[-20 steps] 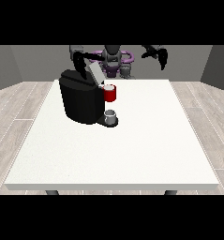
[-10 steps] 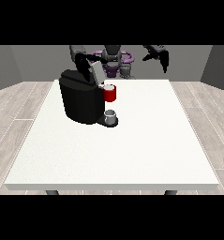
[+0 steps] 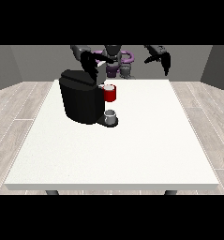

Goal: Insert the coffee pod into the coffee machine and close the lid

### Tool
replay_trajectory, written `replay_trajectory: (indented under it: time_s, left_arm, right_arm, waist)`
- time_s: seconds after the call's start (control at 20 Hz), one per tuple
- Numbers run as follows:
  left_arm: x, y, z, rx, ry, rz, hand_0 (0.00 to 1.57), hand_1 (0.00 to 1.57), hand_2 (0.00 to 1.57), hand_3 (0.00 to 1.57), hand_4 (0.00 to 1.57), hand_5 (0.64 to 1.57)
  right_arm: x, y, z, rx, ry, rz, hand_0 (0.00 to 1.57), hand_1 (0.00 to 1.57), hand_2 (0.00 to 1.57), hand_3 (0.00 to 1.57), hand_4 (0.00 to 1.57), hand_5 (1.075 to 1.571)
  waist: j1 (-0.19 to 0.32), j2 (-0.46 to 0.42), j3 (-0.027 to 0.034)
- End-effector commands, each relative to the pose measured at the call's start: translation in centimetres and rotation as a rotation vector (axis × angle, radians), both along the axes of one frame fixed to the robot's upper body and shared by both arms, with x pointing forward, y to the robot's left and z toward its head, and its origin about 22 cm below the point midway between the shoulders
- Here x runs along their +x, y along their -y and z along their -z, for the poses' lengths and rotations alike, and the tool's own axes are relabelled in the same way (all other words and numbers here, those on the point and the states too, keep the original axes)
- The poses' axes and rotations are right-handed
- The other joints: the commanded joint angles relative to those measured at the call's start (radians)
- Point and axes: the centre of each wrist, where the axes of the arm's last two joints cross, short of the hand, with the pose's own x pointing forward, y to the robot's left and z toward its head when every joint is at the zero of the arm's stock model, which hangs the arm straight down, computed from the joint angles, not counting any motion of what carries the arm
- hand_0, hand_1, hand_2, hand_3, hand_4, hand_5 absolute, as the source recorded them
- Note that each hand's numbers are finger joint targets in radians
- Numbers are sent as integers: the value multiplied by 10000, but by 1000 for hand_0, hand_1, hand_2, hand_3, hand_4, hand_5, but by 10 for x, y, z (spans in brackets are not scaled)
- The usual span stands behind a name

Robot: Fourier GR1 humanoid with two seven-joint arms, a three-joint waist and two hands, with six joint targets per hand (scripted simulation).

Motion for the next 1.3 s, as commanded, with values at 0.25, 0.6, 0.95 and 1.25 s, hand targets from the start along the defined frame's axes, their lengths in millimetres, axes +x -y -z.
replay_trajectory:
  time_s: [0.25,0.6,0.95,1.25]
  left_arm:
    - [7,10,-6,174,49,262,0,0,0,0,337,1571]
    - [12,31,-10,35,872,1009,0,0,0,0,407,1571]
    - [26,40,-35,274,1208,1789,0,0,0,0,424,1571]
    - [29,49,-39,323,1377,2434,0,0,0,0,365,1571]
  right_arm:
    - [-4,-56,-21,-977,1254,-1107,0,0,0,0,102,1571]
    - [3,-42,-86,-1425,2047,-462,0,0,0,0,274,1571]
    - [-6,-43,-108,-1870,2145,25,0,0,0,0,87,1571]
    - [-18,-26,-148,-1960,2377,840,0,0,0,0,0,1571]
  waist:
    - [706,192,-63]
    - [1604,805,-62]
    - [2461,1204,-51]
    - [3360,1587,-50]
